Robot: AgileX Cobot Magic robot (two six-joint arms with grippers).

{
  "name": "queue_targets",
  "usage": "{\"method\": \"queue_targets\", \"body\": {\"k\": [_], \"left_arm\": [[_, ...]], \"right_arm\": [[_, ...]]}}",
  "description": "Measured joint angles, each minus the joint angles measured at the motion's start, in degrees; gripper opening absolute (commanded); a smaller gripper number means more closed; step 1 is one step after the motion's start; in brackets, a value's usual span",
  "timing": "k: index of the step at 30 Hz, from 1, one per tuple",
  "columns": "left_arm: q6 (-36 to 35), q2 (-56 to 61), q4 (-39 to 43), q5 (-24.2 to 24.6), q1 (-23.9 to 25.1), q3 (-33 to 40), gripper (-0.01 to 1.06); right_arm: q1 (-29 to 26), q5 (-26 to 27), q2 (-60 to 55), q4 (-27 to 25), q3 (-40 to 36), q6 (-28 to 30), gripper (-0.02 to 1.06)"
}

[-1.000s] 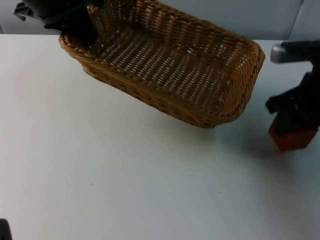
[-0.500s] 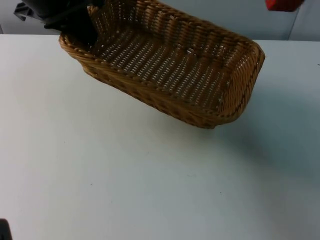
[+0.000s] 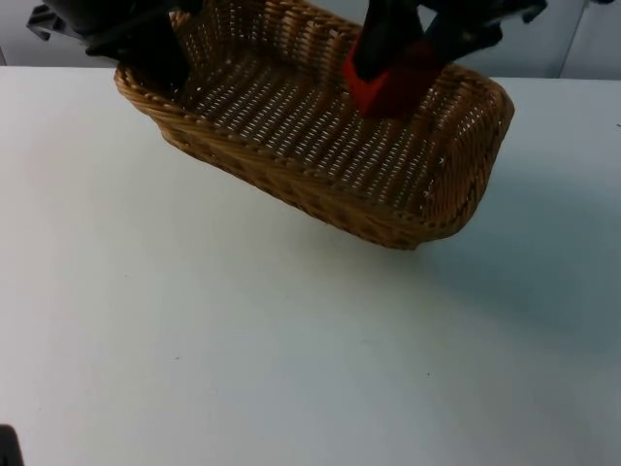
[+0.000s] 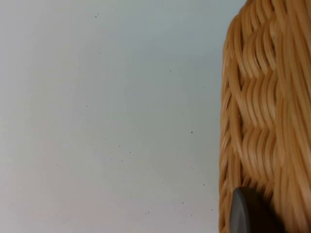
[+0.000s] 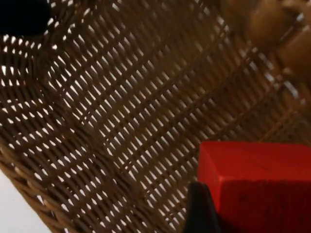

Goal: Pick up the basket with the left hand and place the cube into the basket with the right hand.

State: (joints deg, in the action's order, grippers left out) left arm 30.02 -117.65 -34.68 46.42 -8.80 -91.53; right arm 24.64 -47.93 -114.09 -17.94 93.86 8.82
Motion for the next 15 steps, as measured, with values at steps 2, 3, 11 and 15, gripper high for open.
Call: {"method": "queue_targets", "body": {"k": [2,3,11,15], "left_arm": [[0.0,0.0,0.0,0.0,0.0,0.0,0.0],[0.0,0.0,0.0,0.0,0.0,0.0,0.0],[0.23,0.0,0.4,-0.36,0.0,0.0,0.0],[0.23,0.0,0.28,-0.46,0.0,0.0,0.0]], "right_arm": [[0.0,0.0,-1.66,-1.07,0.0,0.0,0.49],[0.0,0.11,-2.22,-1.19,0.0,0.0,0.56],[-0.26,1.06,-2.81,-1.3,2.67,-1.35,0.64],[-1.65,-1.08,-2.81,0.36,8.46,-4.46,0.51]]}}
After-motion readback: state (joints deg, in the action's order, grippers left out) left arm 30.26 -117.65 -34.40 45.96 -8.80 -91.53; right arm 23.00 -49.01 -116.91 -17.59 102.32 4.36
